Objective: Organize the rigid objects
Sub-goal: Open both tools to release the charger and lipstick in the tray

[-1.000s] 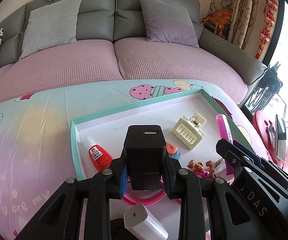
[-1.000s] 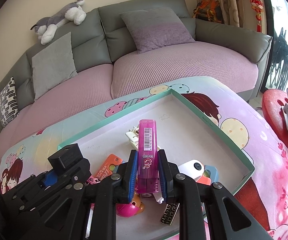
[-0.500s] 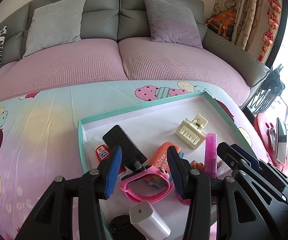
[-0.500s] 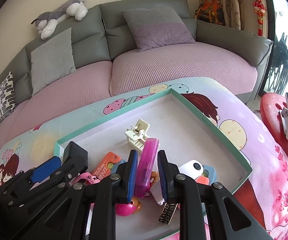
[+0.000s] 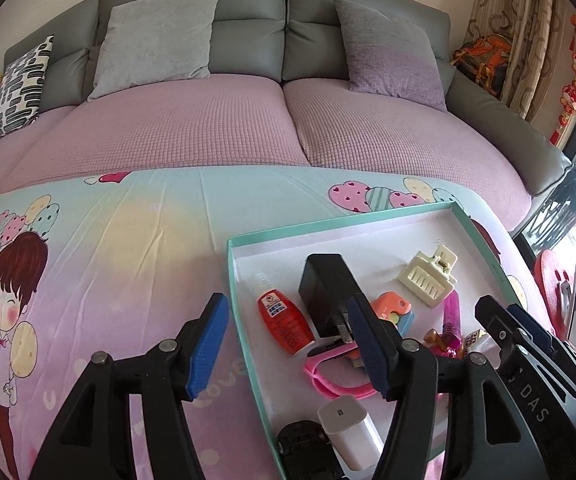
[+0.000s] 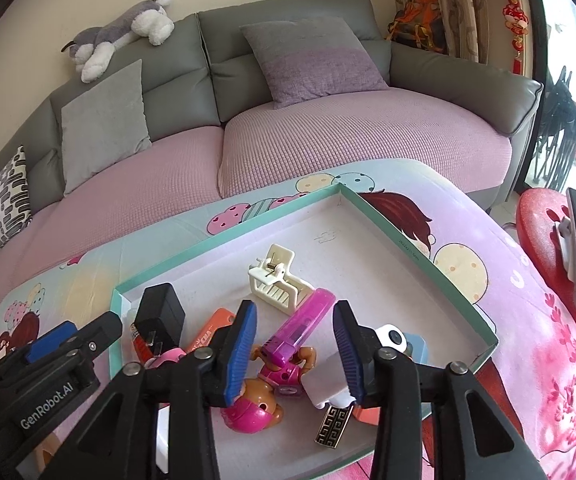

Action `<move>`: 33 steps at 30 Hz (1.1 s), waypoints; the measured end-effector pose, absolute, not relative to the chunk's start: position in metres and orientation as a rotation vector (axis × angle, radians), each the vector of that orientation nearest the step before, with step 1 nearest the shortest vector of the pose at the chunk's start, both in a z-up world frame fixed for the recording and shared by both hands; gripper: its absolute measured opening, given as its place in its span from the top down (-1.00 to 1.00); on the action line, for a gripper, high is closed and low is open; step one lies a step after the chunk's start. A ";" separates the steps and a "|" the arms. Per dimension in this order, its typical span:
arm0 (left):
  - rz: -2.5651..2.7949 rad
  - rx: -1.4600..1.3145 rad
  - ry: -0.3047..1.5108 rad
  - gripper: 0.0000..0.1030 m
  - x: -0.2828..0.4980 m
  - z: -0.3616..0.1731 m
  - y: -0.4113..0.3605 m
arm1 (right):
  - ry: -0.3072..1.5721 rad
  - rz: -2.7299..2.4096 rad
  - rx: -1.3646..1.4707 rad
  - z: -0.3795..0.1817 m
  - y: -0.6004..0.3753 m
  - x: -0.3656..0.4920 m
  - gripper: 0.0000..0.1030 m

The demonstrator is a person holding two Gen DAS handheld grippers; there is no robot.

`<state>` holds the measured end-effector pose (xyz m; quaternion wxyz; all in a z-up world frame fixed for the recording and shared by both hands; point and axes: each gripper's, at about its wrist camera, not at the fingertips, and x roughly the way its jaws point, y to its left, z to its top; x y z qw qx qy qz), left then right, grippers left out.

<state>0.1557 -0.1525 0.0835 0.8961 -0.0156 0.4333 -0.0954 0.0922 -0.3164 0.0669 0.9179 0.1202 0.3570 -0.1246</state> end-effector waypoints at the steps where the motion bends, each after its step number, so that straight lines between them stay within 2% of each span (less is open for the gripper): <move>1: -0.180 -0.041 0.900 -0.26 0.156 0.084 -0.148 | 0.733 -0.258 0.242 0.067 -0.316 0.093 -0.06; 5: -0.118 -0.059 0.909 -0.40 0.160 0.080 -0.134 | 0.736 -0.255 0.235 0.067 -0.315 0.094 -0.13; 8: -0.070 -0.055 0.924 -0.60 0.163 0.075 -0.127 | 0.733 -0.257 0.232 0.067 -0.314 0.094 -0.25; 12: -0.018 -0.071 0.955 -0.71 0.167 0.067 -0.117 | 0.733 -0.255 0.224 0.066 -0.314 0.095 -0.40; 20: 0.018 -0.110 0.991 -0.73 0.169 0.058 -0.106 | 0.734 -0.264 0.200 0.066 -0.312 0.096 -0.73; 24: 0.027 -0.097 0.996 -0.73 0.171 0.055 -0.106 | 0.735 -0.271 0.185 0.065 -0.310 0.097 -1.00; 28: 0.031 -0.093 0.985 -0.74 0.170 0.056 -0.105 | 0.747 -0.271 0.179 0.063 -0.310 0.098 -1.00; 30: 0.033 -0.094 0.978 -0.91 0.170 0.056 -0.104 | 0.754 -0.274 0.173 0.061 -0.309 0.099 -1.00; 33: 0.037 -0.101 0.960 -0.96 0.170 0.057 -0.102 | 0.763 -0.276 0.165 0.060 -0.309 0.100 -1.00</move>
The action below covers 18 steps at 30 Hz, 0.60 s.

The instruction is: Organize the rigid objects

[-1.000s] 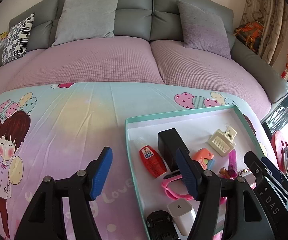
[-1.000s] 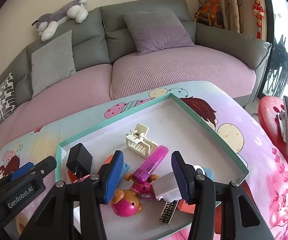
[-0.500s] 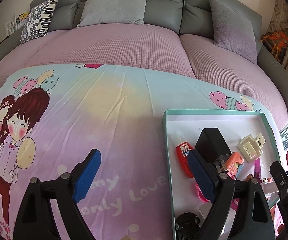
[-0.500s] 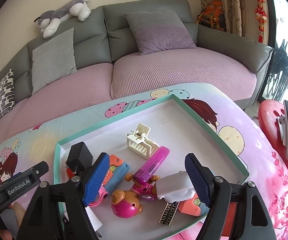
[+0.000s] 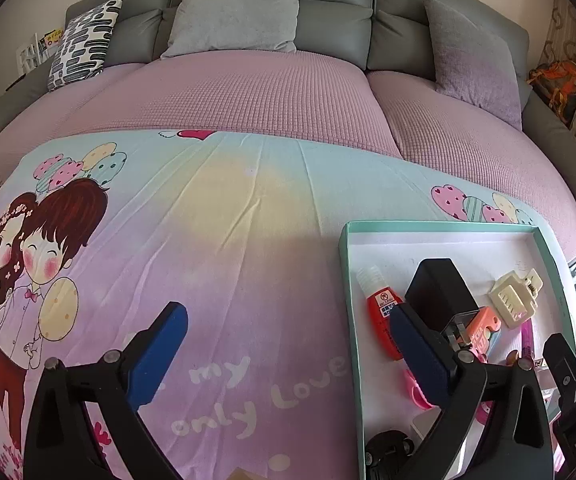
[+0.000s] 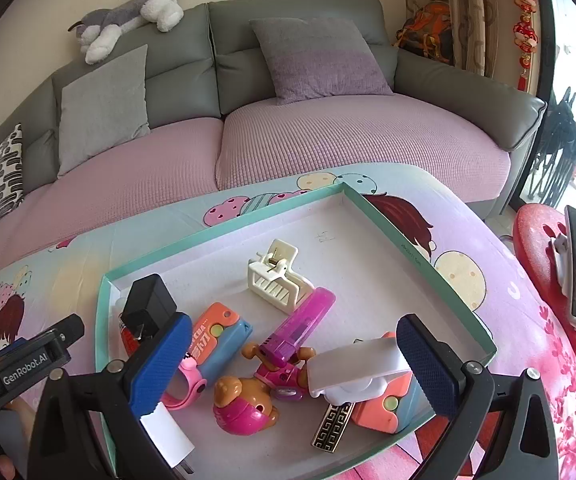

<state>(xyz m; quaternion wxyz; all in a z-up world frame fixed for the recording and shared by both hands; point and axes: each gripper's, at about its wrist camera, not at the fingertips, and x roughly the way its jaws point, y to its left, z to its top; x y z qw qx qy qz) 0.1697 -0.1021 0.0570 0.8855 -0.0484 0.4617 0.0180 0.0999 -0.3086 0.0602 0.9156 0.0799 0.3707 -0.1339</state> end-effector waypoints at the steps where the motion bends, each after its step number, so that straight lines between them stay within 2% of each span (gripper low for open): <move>1: 0.039 -0.104 0.955 -0.97 0.170 0.057 -0.101 | 0.765 -0.277 0.160 0.060 -0.308 0.100 -1.00; 18: 0.017 -0.076 0.935 -0.99 0.164 0.064 -0.102 | 0.772 -0.278 0.112 0.062 -0.299 0.100 -1.00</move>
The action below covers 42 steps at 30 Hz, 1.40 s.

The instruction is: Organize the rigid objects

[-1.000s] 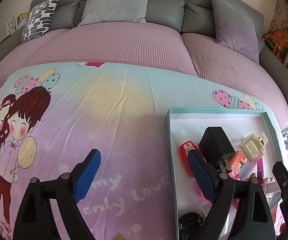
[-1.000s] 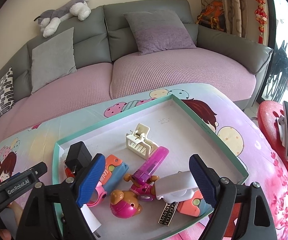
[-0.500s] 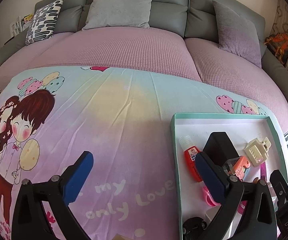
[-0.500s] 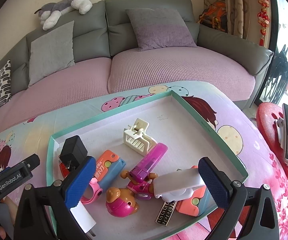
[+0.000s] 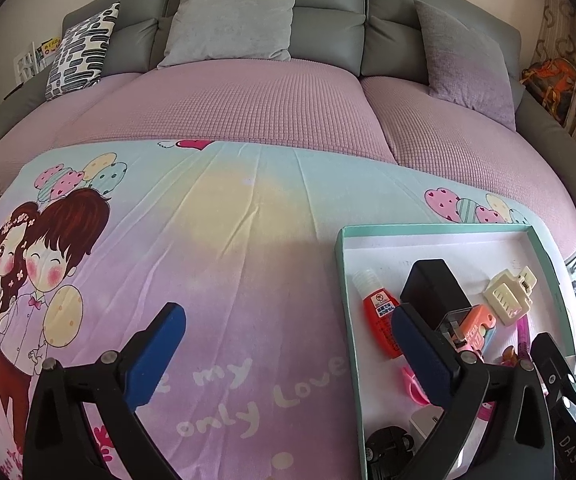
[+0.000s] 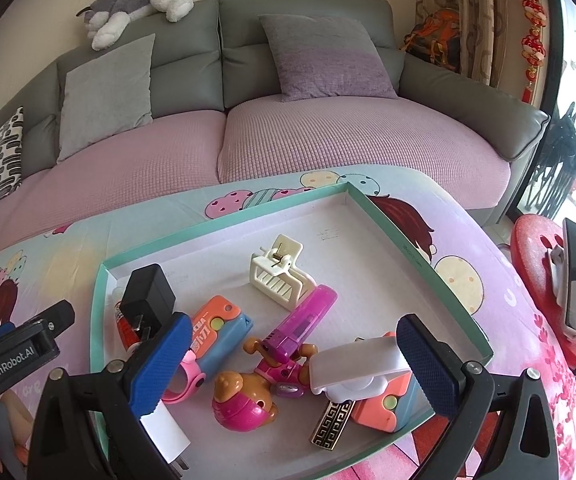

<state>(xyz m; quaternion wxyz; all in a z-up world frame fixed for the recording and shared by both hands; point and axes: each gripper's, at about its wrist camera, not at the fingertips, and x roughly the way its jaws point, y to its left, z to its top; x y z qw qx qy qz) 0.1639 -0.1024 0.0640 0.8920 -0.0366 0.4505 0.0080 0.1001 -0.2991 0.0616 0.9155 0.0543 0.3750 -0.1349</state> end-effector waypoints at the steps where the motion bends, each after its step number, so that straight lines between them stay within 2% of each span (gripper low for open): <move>1: 0.014 -0.073 0.932 -0.99 0.162 0.066 -0.103 | 0.771 -0.277 0.111 0.062 -0.299 0.100 -1.00; 16: 0.081 -0.011 0.931 -0.99 0.138 0.073 -0.099 | 0.773 -0.262 0.063 0.066 -0.282 0.086 -1.00; 42: 0.167 0.047 0.970 -0.99 0.078 0.059 -0.062 | 0.905 -0.132 0.002 0.044 -0.243 0.052 -1.00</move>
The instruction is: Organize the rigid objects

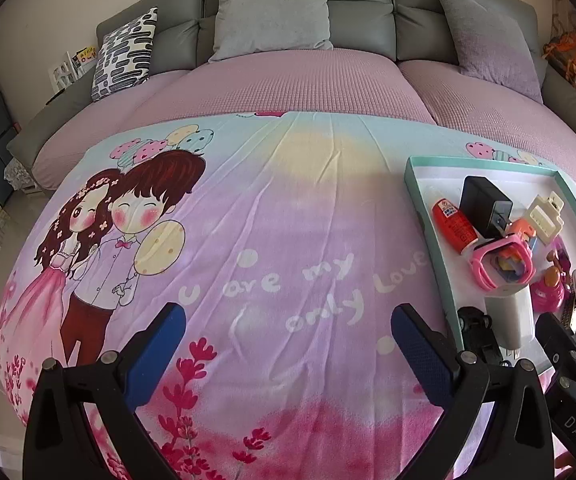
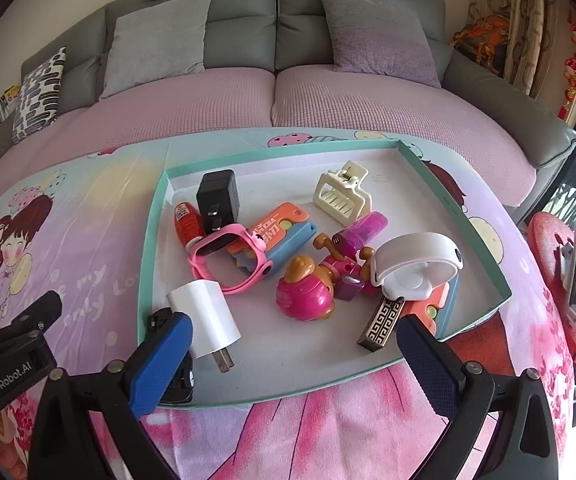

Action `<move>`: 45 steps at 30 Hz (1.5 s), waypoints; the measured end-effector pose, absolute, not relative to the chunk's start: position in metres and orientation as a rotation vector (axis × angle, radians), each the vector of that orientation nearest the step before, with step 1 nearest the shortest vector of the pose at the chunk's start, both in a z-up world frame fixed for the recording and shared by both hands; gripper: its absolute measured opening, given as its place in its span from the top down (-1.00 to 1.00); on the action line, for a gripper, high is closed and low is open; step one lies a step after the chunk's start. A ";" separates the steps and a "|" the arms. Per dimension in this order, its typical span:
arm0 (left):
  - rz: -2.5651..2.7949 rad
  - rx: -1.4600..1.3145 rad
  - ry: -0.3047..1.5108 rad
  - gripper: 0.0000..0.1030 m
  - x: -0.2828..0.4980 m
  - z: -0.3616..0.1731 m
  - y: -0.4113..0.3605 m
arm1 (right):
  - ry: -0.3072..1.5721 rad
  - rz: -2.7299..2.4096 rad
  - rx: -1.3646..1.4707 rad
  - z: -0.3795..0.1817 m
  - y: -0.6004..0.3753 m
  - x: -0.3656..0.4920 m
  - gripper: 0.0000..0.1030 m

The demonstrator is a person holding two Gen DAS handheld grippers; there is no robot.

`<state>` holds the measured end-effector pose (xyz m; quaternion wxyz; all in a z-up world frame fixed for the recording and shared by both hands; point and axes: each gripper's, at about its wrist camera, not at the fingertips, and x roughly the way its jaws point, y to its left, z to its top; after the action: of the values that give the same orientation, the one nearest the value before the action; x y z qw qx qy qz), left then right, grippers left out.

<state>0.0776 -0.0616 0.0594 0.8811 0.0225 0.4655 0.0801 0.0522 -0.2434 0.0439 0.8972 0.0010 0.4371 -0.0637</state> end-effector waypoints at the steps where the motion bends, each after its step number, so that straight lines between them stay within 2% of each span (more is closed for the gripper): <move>1: 0.164 0.057 0.980 -0.99 0.075 0.056 -0.061 | 0.913 -0.125 0.001 0.042 -0.242 0.051 -1.00; 18: 0.146 0.077 1.074 -0.99 0.058 0.032 -0.046 | 0.979 -0.108 0.000 0.023 -0.236 0.041 -1.00; 45: 0.104 0.112 1.063 -0.99 0.061 0.037 -0.059 | 0.952 -0.077 0.023 0.034 -0.242 0.039 -1.00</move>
<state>0.0606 -0.0590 0.0373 0.8592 0.0532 0.5064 0.0493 0.0389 -0.2418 0.0338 0.8879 0.0110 0.4583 -0.0371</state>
